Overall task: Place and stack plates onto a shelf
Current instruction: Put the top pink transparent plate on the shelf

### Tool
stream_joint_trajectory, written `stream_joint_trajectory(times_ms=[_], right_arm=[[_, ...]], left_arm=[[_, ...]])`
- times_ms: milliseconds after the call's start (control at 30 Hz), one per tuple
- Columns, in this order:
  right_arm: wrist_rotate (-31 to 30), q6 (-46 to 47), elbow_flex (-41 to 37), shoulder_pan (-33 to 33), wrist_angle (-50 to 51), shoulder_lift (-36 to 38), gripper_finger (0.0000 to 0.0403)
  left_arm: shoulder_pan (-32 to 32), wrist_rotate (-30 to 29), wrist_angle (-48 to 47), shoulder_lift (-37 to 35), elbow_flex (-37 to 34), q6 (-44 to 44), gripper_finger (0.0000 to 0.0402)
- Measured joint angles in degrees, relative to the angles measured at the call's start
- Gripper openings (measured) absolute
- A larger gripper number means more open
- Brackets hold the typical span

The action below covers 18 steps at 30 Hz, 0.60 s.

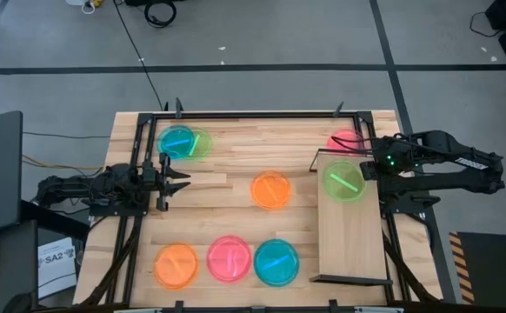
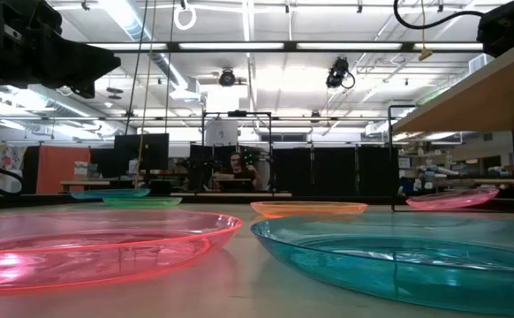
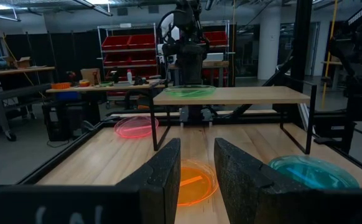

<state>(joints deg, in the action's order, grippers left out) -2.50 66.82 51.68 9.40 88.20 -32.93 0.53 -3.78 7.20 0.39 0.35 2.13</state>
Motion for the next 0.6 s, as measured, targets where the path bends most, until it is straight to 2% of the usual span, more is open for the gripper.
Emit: stream_joint_trajectory(times_ms=[333,433,533,600], right_arm=[[2.14,-5.31,0.22,0.01,0.22,-0.02,0.0183],[1.8,-5.42,3.04,0.01,0.46,-0.04,0.0183],[-1.54,-5.46,7.67,-0.01,0.41,-0.04,0.0184],[-6.3,-5.14,11.05,-0.01,0.12,0.0,0.0185]], left_arm=[[0.0,0.01,0.0,0.01,0.01,0.0,0.0105],[-0.01,0.01,0.0,0.01,-0.01,-0.02,0.0105],[-0.01,-0.01,0.01,0.0,-0.01,-0.01,0.0105],[0.0,0.01,0.01,0.0,0.0,-0.01,0.0105]])
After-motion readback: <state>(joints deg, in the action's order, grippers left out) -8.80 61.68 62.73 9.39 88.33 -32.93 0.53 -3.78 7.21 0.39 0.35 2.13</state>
